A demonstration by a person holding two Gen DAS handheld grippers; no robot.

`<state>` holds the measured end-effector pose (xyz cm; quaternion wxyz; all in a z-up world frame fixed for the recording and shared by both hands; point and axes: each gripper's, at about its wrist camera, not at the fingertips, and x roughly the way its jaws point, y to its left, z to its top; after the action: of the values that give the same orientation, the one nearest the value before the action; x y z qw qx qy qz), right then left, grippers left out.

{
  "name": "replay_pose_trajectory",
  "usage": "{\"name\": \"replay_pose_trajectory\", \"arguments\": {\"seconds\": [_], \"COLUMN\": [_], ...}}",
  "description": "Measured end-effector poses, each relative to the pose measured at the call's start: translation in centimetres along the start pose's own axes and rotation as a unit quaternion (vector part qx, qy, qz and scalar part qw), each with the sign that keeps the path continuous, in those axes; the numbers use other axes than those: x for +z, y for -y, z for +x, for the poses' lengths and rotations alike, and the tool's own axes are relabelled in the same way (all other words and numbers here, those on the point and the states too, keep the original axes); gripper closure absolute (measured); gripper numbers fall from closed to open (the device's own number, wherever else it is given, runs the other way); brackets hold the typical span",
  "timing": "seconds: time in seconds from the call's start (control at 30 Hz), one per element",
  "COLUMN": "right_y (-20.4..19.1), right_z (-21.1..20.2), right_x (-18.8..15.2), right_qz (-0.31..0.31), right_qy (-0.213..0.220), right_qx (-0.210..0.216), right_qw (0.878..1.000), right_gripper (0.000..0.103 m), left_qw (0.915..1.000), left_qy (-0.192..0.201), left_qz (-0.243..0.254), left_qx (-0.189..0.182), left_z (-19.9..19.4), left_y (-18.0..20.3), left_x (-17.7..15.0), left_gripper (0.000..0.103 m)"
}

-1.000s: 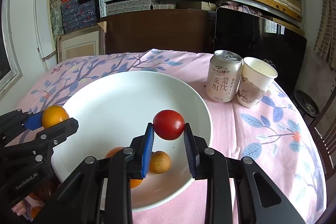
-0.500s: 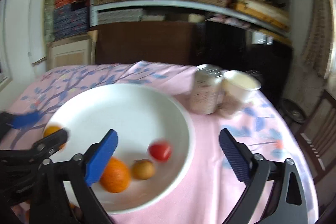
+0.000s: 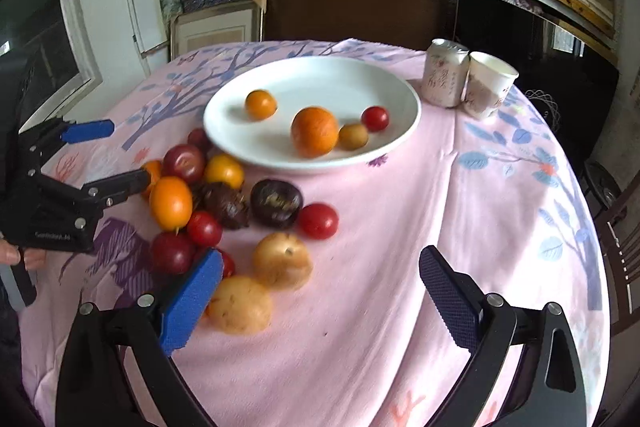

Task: Organize fruits
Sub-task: 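Lower the red tomato onto the plate with the right tool while the left releases the yellow tomato there, then grasp a leafy mandarin with the left tool while the right tool grasps a pale potato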

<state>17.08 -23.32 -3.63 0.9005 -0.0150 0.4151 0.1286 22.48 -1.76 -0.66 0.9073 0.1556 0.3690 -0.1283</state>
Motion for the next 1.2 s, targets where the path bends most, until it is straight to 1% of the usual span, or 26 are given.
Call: {"name": "replay_pose_trajectory", "arguments": {"seconds": [0.07, 0.2, 0.23, 0.3, 0.37, 0.43, 0.47, 0.5, 0.53, 0.57, 0.6, 0.63, 0.67, 0.73, 0.9, 1.07, 1.2], "right_y": [-0.6, -0.9, -1.0, -1.3, -1.7, -2.1, -2.4, -2.5, -2.8, -3.1, -3.7, -4.4, -5.1, -6.0, -5.9, -6.8, -7.3], "right_z": [0.4, 0.6, 0.6, 0.7, 1.0, 1.6, 1.9, 2.2, 2.9, 2.9, 2.7, 2.5, 2.4, 2.1, 1.7, 1.6, 1.3], "right_x": [-1.2, -3.0, -3.2, -3.3, -3.2, -3.0, -3.0, -2.9, -3.0, -2.9, -3.0, -3.0, -3.1, -3.3, -3.4, -3.6, -3.7], "right_qz": [-0.005, -0.005, -0.004, -0.007, -0.012, -0.018, -0.023, -0.027, -0.032, -0.038, -0.05, -0.063, -0.075, -0.091, -0.078, -0.095, -0.1], "right_qy": [-0.018, -0.016, -0.016, -0.014, -0.011, -0.013, -0.013, -0.014, -0.031, -0.026, -0.025, -0.02, -0.018, -0.013, -0.019, -0.012, -0.011], "right_qx": [0.007, 0.024, 0.026, 0.017, 0.006, 0.016, 0.018, 0.017, 0.022, 0.014, 0.017, 0.025, 0.015, -0.008, -0.009, -0.033, -0.043], "right_qw": [1.0, 1.0, 1.0, 1.0, 1.0, 1.0, 0.999, 0.999, 0.999, 0.999, 0.998, 0.997, 0.997, 0.996, 0.997, 0.995, 0.994], "right_gripper": [0.004, 0.005, 0.005, 0.006, 0.007, 0.008, 0.011, 0.015, 0.019, 0.023, 0.037, 0.048, 0.059, 0.059, 0.059, 0.059, 0.059], "left_qw": [1.0, 0.9989, 0.9988, 0.9993, 0.9998, 0.9999, 0.9999, 0.9997, 0.9991, 0.9985, 0.9982, 0.9974, 0.9967, 0.9964, 0.9966, 0.9966, 0.9971], "left_qy": [0.0, -0.001, -0.005, -0.014, -0.019, -0.012, -0.007, -0.013, -0.021, -0.023, -0.012, -0.005, -0.007, -0.007, -0.01, -0.009, -0.01], "left_qz": [-0.005, 0.019, 0.023, 0.017, 0.007, 0.003, 0.012, 0.022, 0.037, 0.05, 0.056, 0.067, 0.073, 0.081, 0.067, 0.068, 0.063], "left_qx": [0.007, 0.042, 0.043, 0.031, -0.003, -0.005, -0.003, -0.001, -0.001, -0.006, -0.018, -0.028, -0.034, -0.026, -0.047, -0.045, -0.042], "left_z": [-0.2, 1.1, 1.7, 3.0, 3.8, 4.3, 4.5, 4.9, 5.3, 5.4, 5.0, 4.6, 4.6, 4.5, 4.2, 4.1, 3.9], "left_y": [-1.1, -2.3, -2.5, -2.8, -3.0, -2.9, -2.5, -2.1, -1.5, -0.9, -0.6, -0.2, 0.2, 0.6, 0.2, 0.2, 0.3], "left_x": [-1.5, -3.4, -3.4, -3.4, -3.1, -2.8, -2.7, -2.5, -2.4, -2.4, -2.5, -2.6, -2.7, -2.8, -3.0, -3.2, -3.2], "left_gripper": [0.005, 0.005, 0.005, 0.005, 0.004, 0.004, 0.004, 0.004, 0.005, 0.014, 0.025, 0.053, 0.057, 0.058, 0.058, 0.058, 0.058]}}
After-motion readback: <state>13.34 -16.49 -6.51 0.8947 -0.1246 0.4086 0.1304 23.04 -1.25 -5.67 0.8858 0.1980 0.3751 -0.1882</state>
